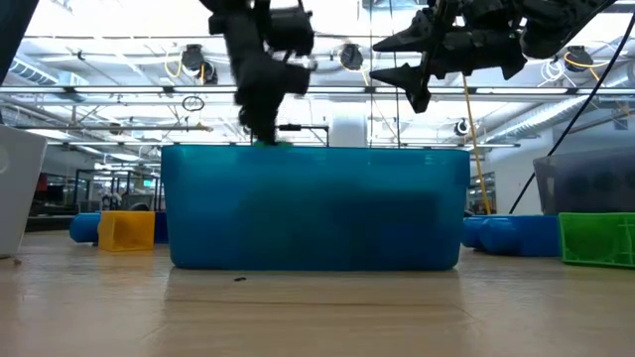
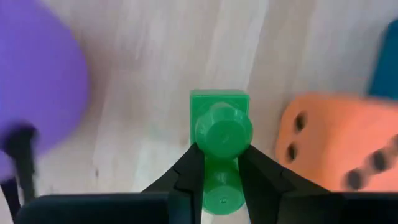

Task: Pick & Place Toys
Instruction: Put the top left green game piece into the blue bin

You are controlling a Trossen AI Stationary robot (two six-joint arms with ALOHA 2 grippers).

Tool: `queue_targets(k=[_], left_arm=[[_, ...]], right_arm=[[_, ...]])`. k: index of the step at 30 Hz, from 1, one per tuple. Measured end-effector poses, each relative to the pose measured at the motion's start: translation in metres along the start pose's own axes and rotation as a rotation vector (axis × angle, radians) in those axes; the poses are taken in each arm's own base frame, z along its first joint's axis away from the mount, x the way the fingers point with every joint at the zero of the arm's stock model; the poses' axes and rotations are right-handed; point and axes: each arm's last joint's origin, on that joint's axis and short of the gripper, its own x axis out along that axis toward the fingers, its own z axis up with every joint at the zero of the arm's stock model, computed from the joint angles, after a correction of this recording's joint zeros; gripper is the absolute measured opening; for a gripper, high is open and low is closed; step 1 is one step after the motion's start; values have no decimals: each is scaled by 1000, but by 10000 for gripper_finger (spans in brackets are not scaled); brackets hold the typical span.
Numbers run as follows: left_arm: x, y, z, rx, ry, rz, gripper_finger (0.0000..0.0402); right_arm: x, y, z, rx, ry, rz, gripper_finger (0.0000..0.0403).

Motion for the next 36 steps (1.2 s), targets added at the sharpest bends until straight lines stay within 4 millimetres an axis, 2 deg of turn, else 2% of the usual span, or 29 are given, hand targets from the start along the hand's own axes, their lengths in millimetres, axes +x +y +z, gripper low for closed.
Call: queue_targets(k=[8, 11, 16, 20, 24, 31, 36], left_arm=[[-61, -6, 33, 24, -197, -90, 86], [-83, -18, 38, 51, -230, -101, 86], [-112, -49, 40, 97, -275, -135, 87], [-117, -77, 40, 101, -299, -174, 87], [-118, -98, 42, 82, -347, -219, 87], [-121, -108, 47, 21, -412, -235, 87], [-117, -119, 42, -5, -377, -249, 87]], right_arm=[[0, 0, 0, 25, 0, 5, 196], [0, 0, 0, 27, 2, 4, 196], [0, 0, 0, 26, 2, 4, 196], [1, 2, -1, 26, 9, 17, 196], [5, 15, -3, -34, 36, 147, 196], [13, 50, -4, -189, -69, 314, 196], [16, 55, -6, -190, -88, 279, 196]])
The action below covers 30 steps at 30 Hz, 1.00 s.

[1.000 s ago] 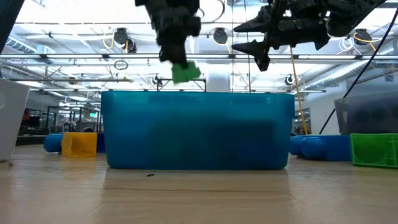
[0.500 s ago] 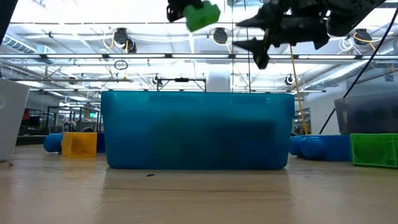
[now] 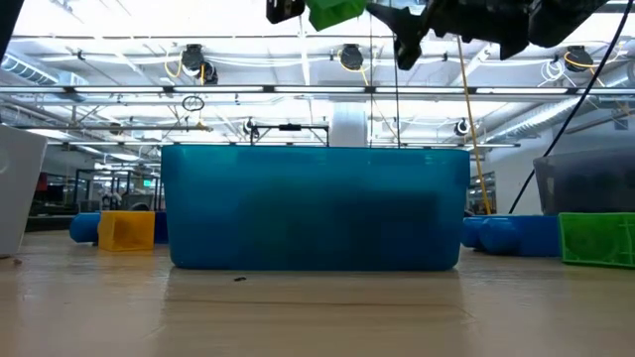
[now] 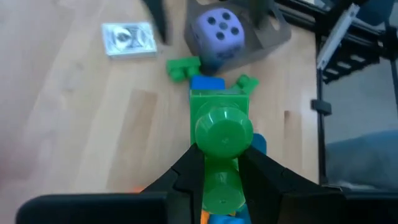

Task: Pick & Place Toys
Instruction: Put the top left green game piece into the blue bin

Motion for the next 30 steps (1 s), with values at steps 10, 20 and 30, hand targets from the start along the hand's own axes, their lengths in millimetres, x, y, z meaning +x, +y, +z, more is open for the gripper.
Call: queue_targets(k=[10, 20, 30], left_arm=[[44, -20, -43, -11, 167, 16, 88], [83, -44, -93, 22, 281, -4, 88], [105, -45, -119, -3, 281, 2, 88]], right_arm=[[0, -2, -3, 33, 31, -15, 196], [0, -4, -9, 84, 83, -39, 196], [-1, -5, -12, 134, 110, -52, 196]])
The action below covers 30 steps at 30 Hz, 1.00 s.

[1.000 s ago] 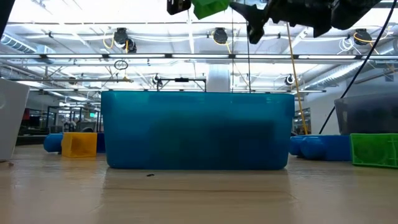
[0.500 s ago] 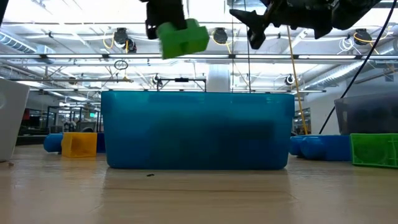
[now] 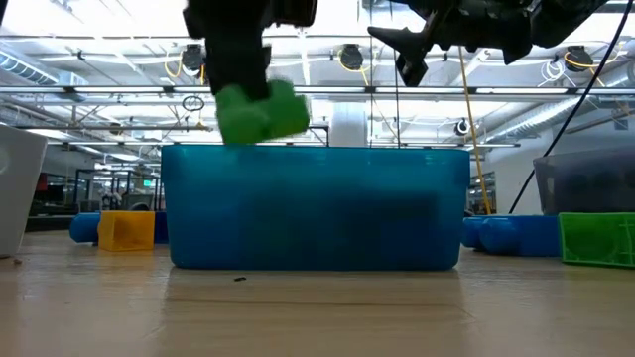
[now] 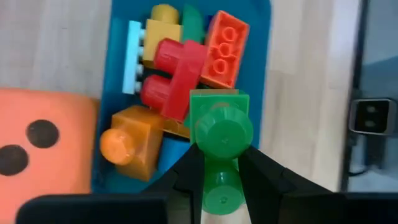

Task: Pick & Place Toys
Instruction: Put the top left green game piece into the blue bin

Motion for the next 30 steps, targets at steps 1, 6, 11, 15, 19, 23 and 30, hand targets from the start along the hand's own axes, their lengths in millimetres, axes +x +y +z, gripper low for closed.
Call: queue_targets(k=[1, 6, 11, 15, 19, 23, 30], left_arm=[[2, 2, -1, 0, -2, 17, 88], [6, 11, -3, 15, 7, 54, 88], [10, 13, -4, 54, 30, 57, 88], [16, 16, -6, 66, 96, 9, 89], [21, 19, -7, 57, 133, -1, 112], [21, 24, -6, 36, 137, 6, 165], [6, 35, 8, -32, 126, -58, 238]], right_arm=[[0, 0, 0, 1, 1, 2, 196], [0, 0, 0, 22, 1, 3, 196], [0, 0, -1, 25, 6, 1, 196], [1, 1, -2, 26, 12, 5, 196], [1, 2, -3, 26, 25, 7, 196], [1, 1, -5, 28, 30, 3, 196], [-2, -3, -16, 49, 59, -12, 196]])
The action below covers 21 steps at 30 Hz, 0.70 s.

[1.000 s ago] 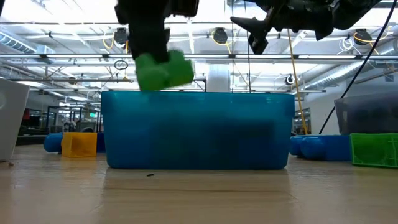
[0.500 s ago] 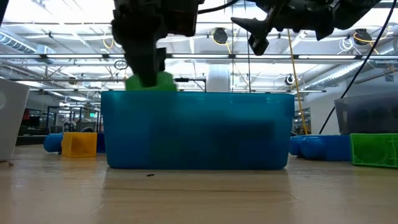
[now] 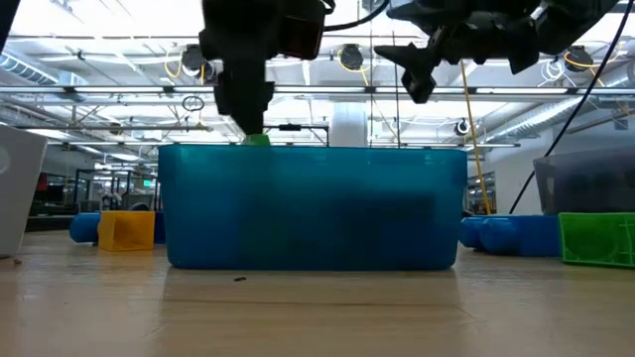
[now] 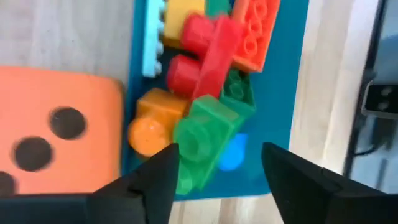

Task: Pick & Place Toys
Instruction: Put the top left green game piece into the blue bin, then put the green game piece into the blue bin

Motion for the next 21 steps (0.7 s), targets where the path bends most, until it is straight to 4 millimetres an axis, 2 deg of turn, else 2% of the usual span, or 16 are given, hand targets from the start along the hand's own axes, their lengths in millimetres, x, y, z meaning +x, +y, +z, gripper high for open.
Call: queue_targets(k=[4, 8, 13, 18, 21], left_arm=[[-23, 5, 8, -37, -5, -42, 253], [-52, 10, 8, -54, -2, -30, 253], [-87, 21, -10, -76, 47, 35, 247], [-115, 31, -37, -130, 144, 239, 246], [-125, 37, -46, -209, 152, 370, 246]], right_arm=[[-1, -2, -5, 28, -4, 2, 196], [-2, -2, -6, 29, -14, 7, 196], [-2, -2, -6, 26, -18, 9, 196], [-2, -2, -6, 25, -18, 9, 196], [-2, -2, -6, 23, -18, 9, 196]])
